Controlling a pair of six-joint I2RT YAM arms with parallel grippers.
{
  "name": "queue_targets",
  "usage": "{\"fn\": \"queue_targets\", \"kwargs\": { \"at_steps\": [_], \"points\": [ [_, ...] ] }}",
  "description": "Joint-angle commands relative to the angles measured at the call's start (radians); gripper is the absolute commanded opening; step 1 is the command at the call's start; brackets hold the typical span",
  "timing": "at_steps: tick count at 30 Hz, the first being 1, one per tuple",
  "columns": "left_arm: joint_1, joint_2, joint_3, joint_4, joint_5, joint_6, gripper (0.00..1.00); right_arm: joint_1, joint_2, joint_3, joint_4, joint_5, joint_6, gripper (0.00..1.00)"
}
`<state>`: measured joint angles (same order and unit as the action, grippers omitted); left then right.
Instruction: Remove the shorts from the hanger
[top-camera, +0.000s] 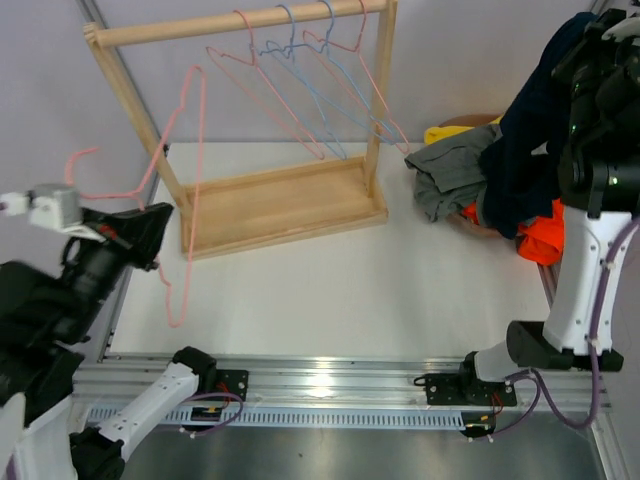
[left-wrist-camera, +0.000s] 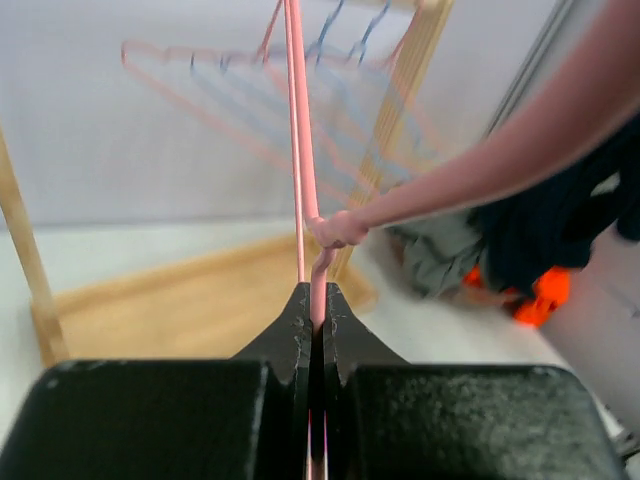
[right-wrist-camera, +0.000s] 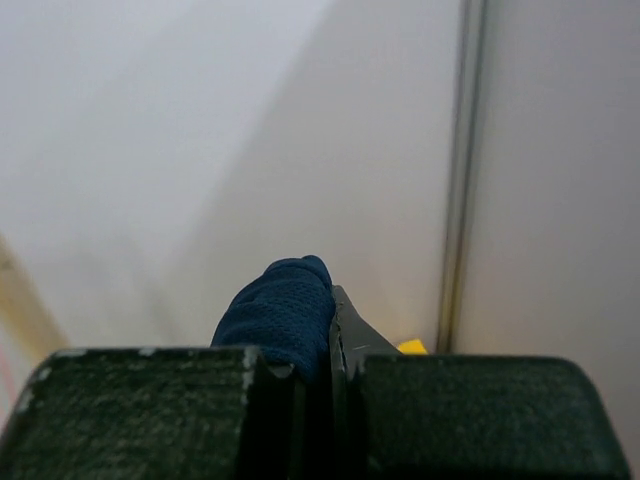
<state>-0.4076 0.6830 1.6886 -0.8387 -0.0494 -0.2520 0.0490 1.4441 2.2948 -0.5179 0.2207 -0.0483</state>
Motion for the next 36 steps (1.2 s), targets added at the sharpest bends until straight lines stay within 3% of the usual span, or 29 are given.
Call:
{"fn": "queue_targets", "kwargs": {
  "at_steps": [1, 5, 7, 8, 9, 10, 11, 19, 22, 25, 28, 36],
  "points": [
    [-0.005, 0.043, -0.168, -0.002, -0.044, 0.023, 0.0, -0.18, 0.105, -0.006, 0.116, -0.171, 0.148, 0.0],
    [-0.005, 0.061, -0.25, 0.015, -0.107, 0.06, 0.0, -0.258, 0.214, -0.173, 0.185, -0.283, 0.268, 0.0],
    [-0.005, 0.078, -0.279, 0.019, -0.156, 0.071, 0.0, -0.256, 0.243, -0.267, 0.147, -0.306, 0.289, 0.0],
    [-0.005, 0.085, -0.299, 0.027, -0.165, 0.072, 0.0, -0.256, 0.258, -0.285, 0.083, -0.313, 0.298, 0.05],
    [-0.005, 0.095, -0.302, 0.035, -0.173, 0.076, 0.0, -0.256, 0.275, -0.337, 0.059, -0.319, 0.315, 0.25],
    [-0.005, 0.101, -0.306, 0.044, -0.178, 0.083, 0.0, -0.256, 0.276, -0.375, 0.046, -0.337, 0.324, 0.89],
    [-0.004, 0.113, -0.297, 0.052, -0.19, 0.086, 0.0, -0.255, 0.268, -0.414, 0.029, -0.337, 0.333, 0.99],
    [0.035, 0.282, -0.189, 0.081, -0.219, 0.117, 0.0, -0.154, -0.158, -0.944, 0.144, -0.346, 0.37, 0.99],
    [0.078, 0.334, -0.126, 0.098, -0.201, 0.126, 0.0, -0.055, -0.339, -1.034, 0.102, -0.327, 0.366, 0.99],
    [0.137, 0.395, -0.038, 0.104, -0.167, 0.135, 0.0, 0.119, -0.498, -1.138, 0.053, -0.244, 0.357, 0.99],
    [0.191, 0.487, 0.04, 0.099, -0.141, 0.135, 0.0, 0.25, -0.585, -1.204, 0.001, -0.172, 0.389, 0.99],
    [0.237, 0.693, 0.301, 0.075, -0.122, 0.117, 0.0, 0.413, -0.746, -1.359, -0.044, -0.112, 0.467, 1.0]
  ]
}}
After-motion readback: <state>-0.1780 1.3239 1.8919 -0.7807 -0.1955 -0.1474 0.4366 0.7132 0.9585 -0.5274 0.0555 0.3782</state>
